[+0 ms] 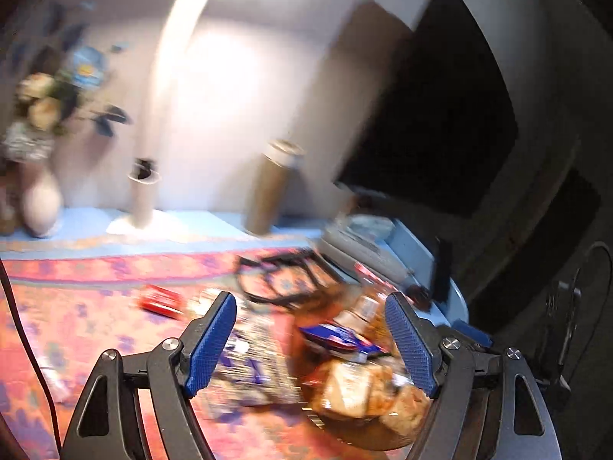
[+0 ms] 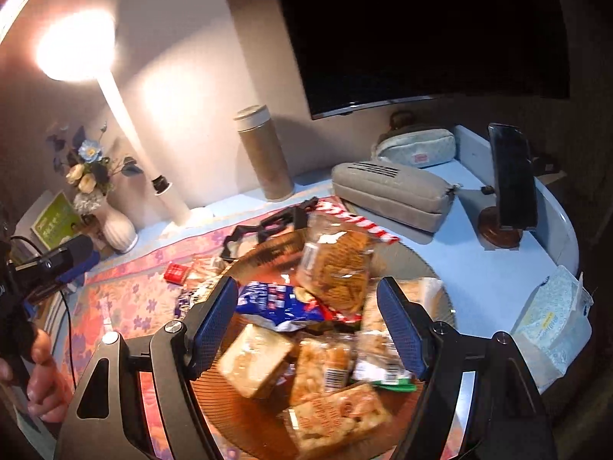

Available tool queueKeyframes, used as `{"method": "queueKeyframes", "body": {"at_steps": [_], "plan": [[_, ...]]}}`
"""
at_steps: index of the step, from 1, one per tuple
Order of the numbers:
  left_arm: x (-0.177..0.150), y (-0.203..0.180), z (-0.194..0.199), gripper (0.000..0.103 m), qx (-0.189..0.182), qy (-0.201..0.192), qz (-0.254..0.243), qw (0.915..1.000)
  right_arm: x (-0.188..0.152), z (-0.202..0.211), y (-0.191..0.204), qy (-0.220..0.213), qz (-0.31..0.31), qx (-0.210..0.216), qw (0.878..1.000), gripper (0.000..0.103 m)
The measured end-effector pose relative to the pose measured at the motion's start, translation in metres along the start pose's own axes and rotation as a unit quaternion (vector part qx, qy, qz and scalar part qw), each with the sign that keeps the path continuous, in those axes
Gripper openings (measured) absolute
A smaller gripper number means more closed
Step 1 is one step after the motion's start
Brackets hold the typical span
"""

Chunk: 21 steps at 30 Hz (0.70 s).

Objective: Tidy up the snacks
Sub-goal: 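Move both tools back toward the white stick pack and red biscuit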

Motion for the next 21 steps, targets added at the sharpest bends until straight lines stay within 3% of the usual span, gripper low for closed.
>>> {"method": "queueKeyframes", "body": {"at_steps": [6, 13, 17, 21], "plan": [[0.016, 0.061, 0.065, 0.077, 0.04, -0.063, 0.041, 0.9964, 0.002, -0.005, 0.053, 0.003, 0.045, 0.017, 0.999, 0.075], [0.02, 0.136, 0.117, 0.077, 0.086, -0.102, 0.093, 0.9867, -0.001, -0.026, 0.113, 0.021, 0.087, 0.035, 0.995, 0.075], [0.014, 0.174, 0.135, 0.077, 0.111, -0.11, 0.118, 0.9807, -0.002, -0.037, 0.144, 0.029, 0.11, 0.039, 0.993, 0.075], [0.006, 0.198, 0.132, 0.077, 0.15, -0.094, 0.119, 0.9771, 0.001, -0.052, 0.173, 0.041, 0.133, 0.052, 0.989, 0.075]]}}
Point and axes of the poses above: each gripper's, at about its wrist camera, not at the fingertips, and z roughly against the way its jaws point, y to its left, x to its top, the point moved 2 cm from there along -z, roughly the way its jaws point, and after that the axes turned 3 degrees about -x, right-handed, at the moved point
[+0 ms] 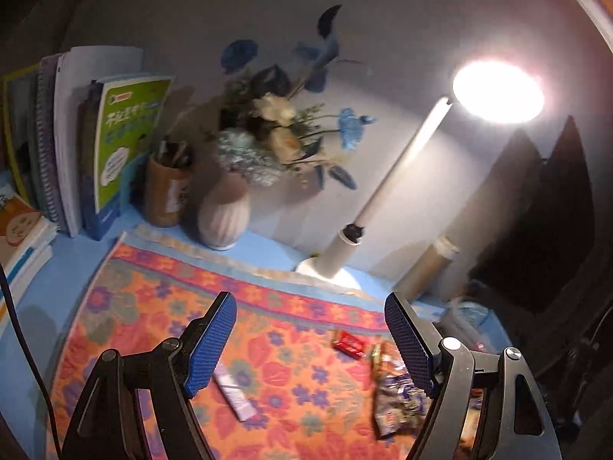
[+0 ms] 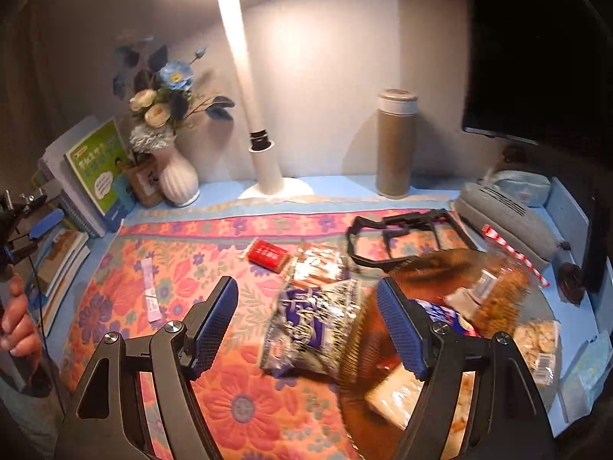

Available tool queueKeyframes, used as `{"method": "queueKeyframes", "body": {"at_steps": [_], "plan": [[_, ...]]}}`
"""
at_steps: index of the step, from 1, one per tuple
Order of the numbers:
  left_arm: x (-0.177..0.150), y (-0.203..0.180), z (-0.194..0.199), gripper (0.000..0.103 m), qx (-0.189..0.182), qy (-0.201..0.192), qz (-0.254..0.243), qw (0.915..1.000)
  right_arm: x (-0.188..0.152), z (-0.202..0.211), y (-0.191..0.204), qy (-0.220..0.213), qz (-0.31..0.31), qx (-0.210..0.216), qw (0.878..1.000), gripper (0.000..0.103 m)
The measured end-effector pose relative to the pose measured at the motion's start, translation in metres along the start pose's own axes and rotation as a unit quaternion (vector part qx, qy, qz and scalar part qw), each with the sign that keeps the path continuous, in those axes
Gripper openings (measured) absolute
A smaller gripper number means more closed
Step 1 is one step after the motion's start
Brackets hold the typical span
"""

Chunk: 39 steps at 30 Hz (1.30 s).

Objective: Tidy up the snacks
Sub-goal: 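Move both tools back toward the white stick pack and red biscuit, then grasp the white stick pack with the left tool while the right tool grasps the red caramel biscuit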

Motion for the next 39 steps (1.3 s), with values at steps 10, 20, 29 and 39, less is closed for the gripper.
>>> {"method": "queueKeyframes", "body": {"at_steps": [10, 20, 29, 39], "plan": [[-0.035, 0.052, -0.064, 0.077, 0.072, 0.096, 0.005, 0.9927, 0.017, -0.066, 0.049, 0.054, 0.052, 0.006, 0.997, 0.075], [-0.089, 0.083, -0.133, 0.067, 0.083, 0.184, 0.043, 0.9784, 0.023, -0.154, 0.07, 0.14, 0.083, -0.014, 0.987, 0.074], [-0.093, 0.08, -0.149, 0.065, 0.109, 0.168, -0.01, 0.9796, 0.011, -0.211, 0.079, 0.194, 0.136, -0.051, 0.97, 0.074], [-0.09, 0.087, -0.148, 0.033, 0.139, 0.158, -0.047, 0.9765, 0.011, -0.247, 0.078, 0.201, 0.159, -0.071, 0.964, 0.073]]}}
Point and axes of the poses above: each gripper's, at about its wrist camera, not at the fingertips, and z roughly against the way its jaws point, y to its left, x to its top, the point moved 2 cm from there along -z, roughly the way its jaws point, and after that the axes turned 3 degrees about -x, right-handed, at the moved point
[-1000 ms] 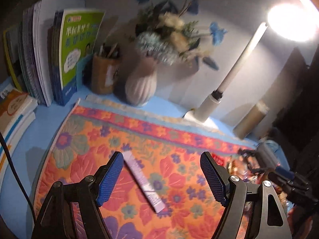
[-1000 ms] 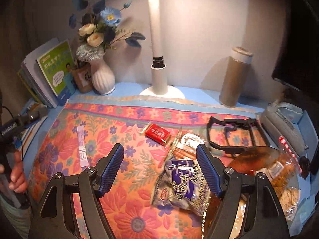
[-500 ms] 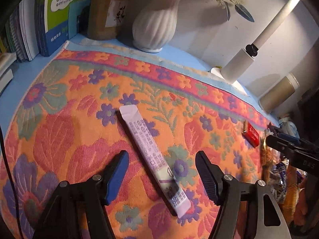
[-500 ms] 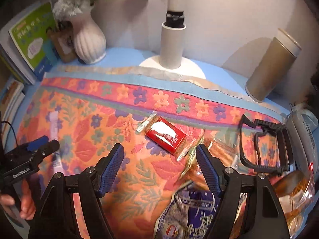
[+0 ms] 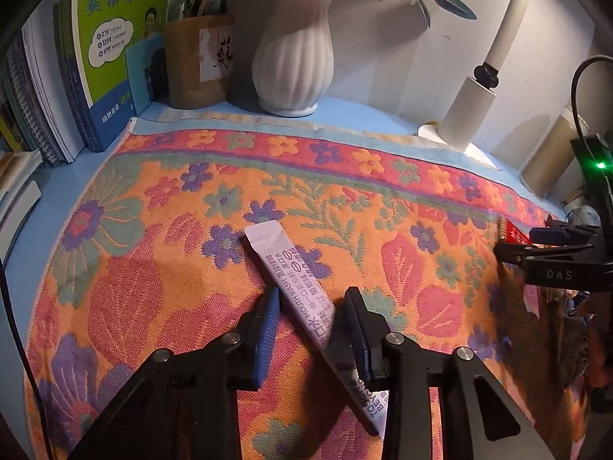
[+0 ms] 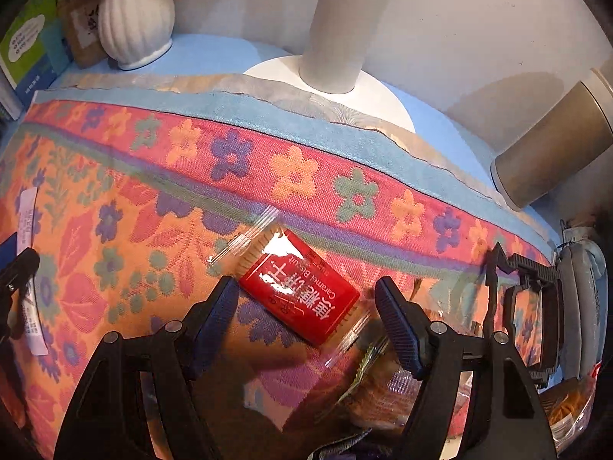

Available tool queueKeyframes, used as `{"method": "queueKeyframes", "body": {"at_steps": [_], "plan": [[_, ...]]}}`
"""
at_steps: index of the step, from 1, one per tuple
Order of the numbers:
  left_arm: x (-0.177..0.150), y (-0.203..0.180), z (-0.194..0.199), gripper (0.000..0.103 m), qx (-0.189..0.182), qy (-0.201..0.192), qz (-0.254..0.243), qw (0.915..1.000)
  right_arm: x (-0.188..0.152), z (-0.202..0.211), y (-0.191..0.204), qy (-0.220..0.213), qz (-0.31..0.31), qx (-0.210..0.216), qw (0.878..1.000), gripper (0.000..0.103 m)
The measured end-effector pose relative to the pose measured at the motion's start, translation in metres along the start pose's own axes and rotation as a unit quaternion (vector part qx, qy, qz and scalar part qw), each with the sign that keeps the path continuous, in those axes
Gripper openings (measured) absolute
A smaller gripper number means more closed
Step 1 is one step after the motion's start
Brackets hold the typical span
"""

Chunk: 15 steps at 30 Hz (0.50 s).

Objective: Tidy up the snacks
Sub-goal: 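Grasp the white stick pack with the left tool while the right tool grasps the red caramel biscuit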

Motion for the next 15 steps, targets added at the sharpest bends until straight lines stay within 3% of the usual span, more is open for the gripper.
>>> {"method": "queueKeyframes", "body": {"at_steps": [5, 7, 10, 13, 15], "plan": [[0.002, 0.012, 0.002, 0.032, -0.031, 0.015, -0.003, 0.9994, 0.004, -0.002, -0.001, -0.005, -0.005, 0.024, 1.0, 0.069], [0.001, 0.016, 0.005, 0.032, -0.046, 0.021, 0.003, 0.9987, 0.004, -0.001, 0.0, -0.004, -0.007, 0.044, 0.999, 0.05], [0.0, 0.024, 0.009, 0.032, -0.063, 0.03, 0.009, 0.9975, 0.001, 0.005, 0.009, -0.008, 0.008, 0.035, 0.999, 0.04], [-0.003, 0.027, 0.012, 0.033, -0.073, 0.038, 0.004, 0.9966, -0.005, 0.011, 0.023, -0.011, 0.018, 0.033, 0.999, 0.038], [-0.006, 0.023, 0.014, 0.038, -0.073, 0.041, -0.002, 0.9965, -0.012, 0.016, 0.03, -0.012, 0.016, 0.043, 0.999, 0.037]]}}
Point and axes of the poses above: each gripper's, at about its wrist camera, not at the fingertips, and z roughly against the way its jaws point, y to its left, x to its top, the point moved 2 cm from there along -z, roughly the way its jaws point, and after that the axes turned 3 degrees about -x, right-handed, at the moved point
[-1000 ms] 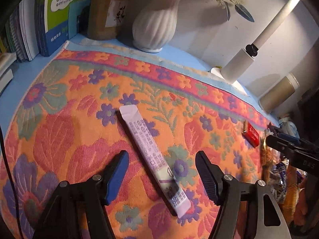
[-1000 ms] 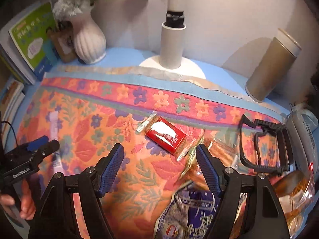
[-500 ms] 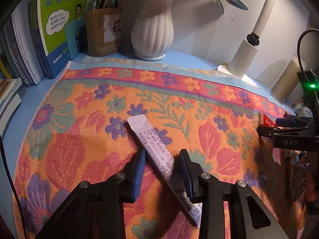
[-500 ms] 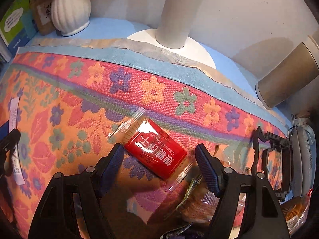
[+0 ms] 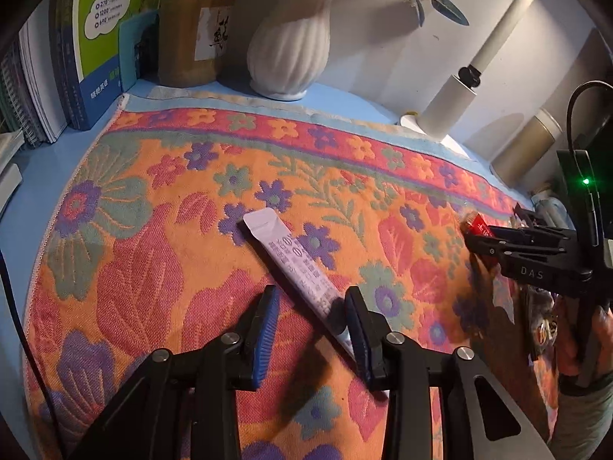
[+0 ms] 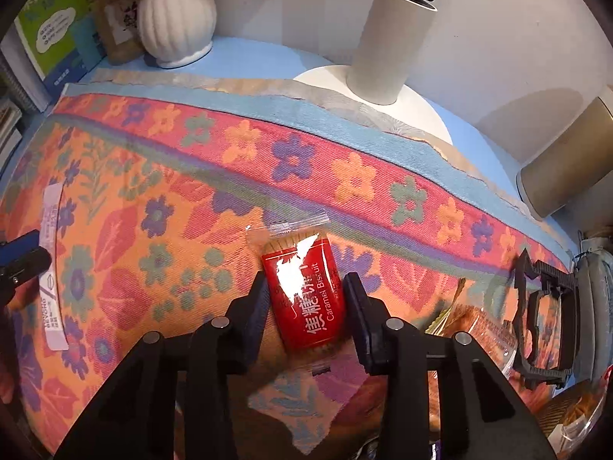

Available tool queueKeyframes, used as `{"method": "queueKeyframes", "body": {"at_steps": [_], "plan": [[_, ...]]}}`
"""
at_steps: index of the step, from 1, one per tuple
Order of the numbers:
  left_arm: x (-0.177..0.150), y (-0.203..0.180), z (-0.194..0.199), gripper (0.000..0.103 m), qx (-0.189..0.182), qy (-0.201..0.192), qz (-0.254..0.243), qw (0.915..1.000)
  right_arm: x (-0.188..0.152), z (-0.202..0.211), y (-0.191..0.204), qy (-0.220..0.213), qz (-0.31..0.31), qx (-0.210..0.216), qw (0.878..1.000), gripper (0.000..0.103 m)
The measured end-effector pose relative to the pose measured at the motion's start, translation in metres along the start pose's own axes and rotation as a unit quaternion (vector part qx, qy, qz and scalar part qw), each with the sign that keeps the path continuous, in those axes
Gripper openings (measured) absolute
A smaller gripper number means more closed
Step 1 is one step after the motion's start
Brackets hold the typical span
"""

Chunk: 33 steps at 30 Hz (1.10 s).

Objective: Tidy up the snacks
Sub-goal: 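Grasp the white stick pack with the left tool while the right tool grasps the red caramel biscuit, then carry the stick pack and red biscuit over the glass plate and release them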

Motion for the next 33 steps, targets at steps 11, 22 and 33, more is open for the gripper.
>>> {"method": "queueKeyframes", "body": {"at_steps": [11, 22, 33], "plan": [[-0.002, -0.04, -0.019, 0.025, 0.12, -0.023, -0.091, 0.9883, -0.057, 0.027, 0.017, -0.003, -0.022, 0.035, 0.999, 0.037], [-0.009, -0.06, 0.036, 0.006, -0.022, -0.041, -0.078, 0.9959, -0.087, 0.091, 0.009, -0.058, -0.056, 0.068, 0.994, 0.037], [-0.011, -0.155, 0.097, 0.007, -0.054, -0.094, -0.156, 0.9818, -0.119, 0.156, -0.033, -0.138, -0.107, 0.062, 0.983, 0.037]]}}
Point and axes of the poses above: each gripper's, at about its wrist camera, not at the fingertips, and z roughly against the way its jaws point, y to its left, x to its top, the point moved 2 cm from there along -z, roughly the way its jaws point, and after that the axes turned 3 degrees about -x, right-handed, at the moved point
